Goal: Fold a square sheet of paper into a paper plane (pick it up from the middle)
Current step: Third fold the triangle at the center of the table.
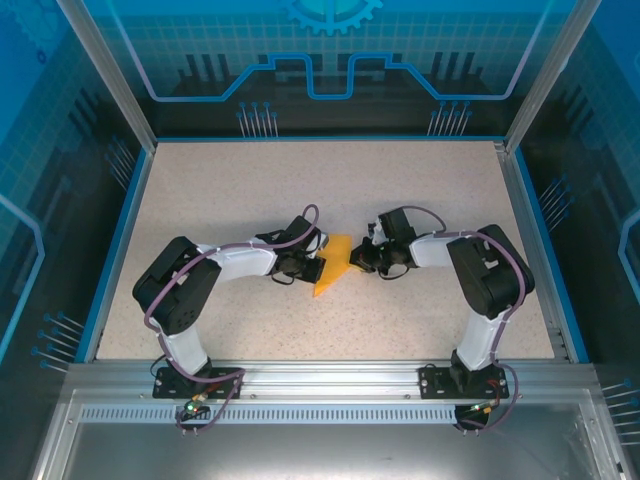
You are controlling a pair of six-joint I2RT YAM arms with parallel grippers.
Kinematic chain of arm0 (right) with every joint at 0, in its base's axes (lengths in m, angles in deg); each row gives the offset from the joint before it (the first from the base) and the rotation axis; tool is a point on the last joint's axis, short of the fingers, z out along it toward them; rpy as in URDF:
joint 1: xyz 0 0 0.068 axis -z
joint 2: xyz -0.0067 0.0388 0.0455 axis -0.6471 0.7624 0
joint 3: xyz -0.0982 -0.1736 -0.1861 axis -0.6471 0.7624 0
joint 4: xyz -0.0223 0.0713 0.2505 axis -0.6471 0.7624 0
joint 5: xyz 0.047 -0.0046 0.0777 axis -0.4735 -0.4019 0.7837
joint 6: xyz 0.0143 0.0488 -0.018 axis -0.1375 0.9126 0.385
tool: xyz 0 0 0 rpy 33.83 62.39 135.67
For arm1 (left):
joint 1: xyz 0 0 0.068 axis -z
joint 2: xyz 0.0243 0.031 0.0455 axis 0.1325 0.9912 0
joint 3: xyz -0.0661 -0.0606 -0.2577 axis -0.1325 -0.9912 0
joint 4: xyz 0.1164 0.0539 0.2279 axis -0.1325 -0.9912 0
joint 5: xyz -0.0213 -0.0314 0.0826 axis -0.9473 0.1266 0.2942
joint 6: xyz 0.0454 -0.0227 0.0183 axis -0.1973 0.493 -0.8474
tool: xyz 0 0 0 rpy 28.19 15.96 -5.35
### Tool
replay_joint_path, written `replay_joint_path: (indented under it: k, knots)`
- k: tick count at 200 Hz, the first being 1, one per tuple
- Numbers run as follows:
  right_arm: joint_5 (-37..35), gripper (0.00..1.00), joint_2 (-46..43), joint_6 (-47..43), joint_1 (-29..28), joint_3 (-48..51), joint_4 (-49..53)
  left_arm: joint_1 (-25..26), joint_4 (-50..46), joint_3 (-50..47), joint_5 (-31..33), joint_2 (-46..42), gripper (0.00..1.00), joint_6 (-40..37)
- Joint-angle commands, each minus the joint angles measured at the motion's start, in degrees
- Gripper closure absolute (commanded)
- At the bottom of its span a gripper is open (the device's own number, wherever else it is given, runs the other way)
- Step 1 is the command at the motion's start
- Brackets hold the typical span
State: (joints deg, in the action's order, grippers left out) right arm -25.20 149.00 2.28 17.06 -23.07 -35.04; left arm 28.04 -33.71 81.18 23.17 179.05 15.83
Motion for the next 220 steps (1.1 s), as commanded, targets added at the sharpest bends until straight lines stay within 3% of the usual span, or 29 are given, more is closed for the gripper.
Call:
replay_joint_path:
  k: [1, 99, 207, 220]
  knots:
    - [-0.7, 0.97, -4.0, -1.4, -0.8, -1.4, 4.0, -0.6, -2.5, -0.4, 0.2, 0.2, 1.00, -0.6]
    - [-2.6, 0.96, 0.1, 4.2, -9.1, -3.9, 0.1, -0.6, -2.3, -0.3, 0.1, -0.3, 1.00, -0.5]
    - [-7.1, 0.98, 4.2, 3.0, -9.2, -1.1, 2.3, -0.5, -3.4, 1.1, -0.2, -1.7, 1.00, -0.7]
    - [-7.4, 0.98, 4.1, 3.1, -9.1, -0.8, 2.4, -0.6, -4.2, 1.8, 0.3, -3.4, 0.93, -0.7]
